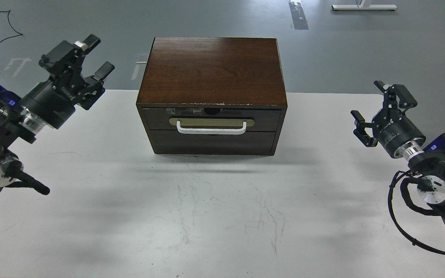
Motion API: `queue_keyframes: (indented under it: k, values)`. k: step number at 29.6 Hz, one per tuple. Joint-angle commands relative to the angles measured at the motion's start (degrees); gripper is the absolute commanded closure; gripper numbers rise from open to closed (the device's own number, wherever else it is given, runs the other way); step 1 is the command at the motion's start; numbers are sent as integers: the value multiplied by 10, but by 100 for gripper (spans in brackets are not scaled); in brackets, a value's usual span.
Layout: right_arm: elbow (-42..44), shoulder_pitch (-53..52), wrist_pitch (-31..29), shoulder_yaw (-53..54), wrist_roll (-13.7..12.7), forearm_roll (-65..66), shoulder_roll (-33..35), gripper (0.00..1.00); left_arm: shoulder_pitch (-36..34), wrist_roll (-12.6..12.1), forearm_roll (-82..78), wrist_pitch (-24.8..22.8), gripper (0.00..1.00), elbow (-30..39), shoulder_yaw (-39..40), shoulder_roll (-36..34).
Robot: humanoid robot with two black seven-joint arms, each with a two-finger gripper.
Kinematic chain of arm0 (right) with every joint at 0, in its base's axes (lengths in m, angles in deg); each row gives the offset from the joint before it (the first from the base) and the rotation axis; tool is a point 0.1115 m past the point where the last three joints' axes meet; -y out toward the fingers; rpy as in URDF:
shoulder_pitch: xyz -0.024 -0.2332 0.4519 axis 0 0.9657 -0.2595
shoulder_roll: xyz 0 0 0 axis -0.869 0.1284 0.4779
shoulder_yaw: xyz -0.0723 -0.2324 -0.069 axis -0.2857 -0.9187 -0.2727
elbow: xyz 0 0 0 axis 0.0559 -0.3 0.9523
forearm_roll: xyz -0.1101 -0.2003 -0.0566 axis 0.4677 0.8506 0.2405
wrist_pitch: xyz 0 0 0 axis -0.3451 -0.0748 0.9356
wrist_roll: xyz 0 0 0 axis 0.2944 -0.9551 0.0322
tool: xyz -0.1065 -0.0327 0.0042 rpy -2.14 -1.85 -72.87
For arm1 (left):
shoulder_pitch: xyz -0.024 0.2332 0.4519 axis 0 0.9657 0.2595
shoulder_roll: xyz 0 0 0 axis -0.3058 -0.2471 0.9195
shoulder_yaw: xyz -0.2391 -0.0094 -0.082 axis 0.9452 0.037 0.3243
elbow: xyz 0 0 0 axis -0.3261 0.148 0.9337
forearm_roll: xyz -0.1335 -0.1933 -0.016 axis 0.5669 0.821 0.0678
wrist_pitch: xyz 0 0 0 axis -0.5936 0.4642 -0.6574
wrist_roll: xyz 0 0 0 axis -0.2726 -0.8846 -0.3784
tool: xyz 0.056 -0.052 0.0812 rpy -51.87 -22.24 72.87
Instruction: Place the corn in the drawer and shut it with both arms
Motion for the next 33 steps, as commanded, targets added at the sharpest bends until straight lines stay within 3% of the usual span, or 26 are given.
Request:
queue_keyframes:
  k: [1, 6, 12, 33]
  values:
    - [1, 0, 0, 2, 0, 0, 0, 0, -2, 0, 5, -7, 1, -69, -1, 0]
    - [0, 0, 0, 4, 0, 0, -1, 0, -7, -19, 92, -70, 1, -158, -8, 1]
    - [-1, -4, 0, 5, 0, 0, -7, 0, -7, -74, 167, -70, 1, -177, -11, 2]
    - [-14, -16, 0, 31, 0, -1, -10, 0, -7, -72, 170, -70, 1, -170, -11, 7]
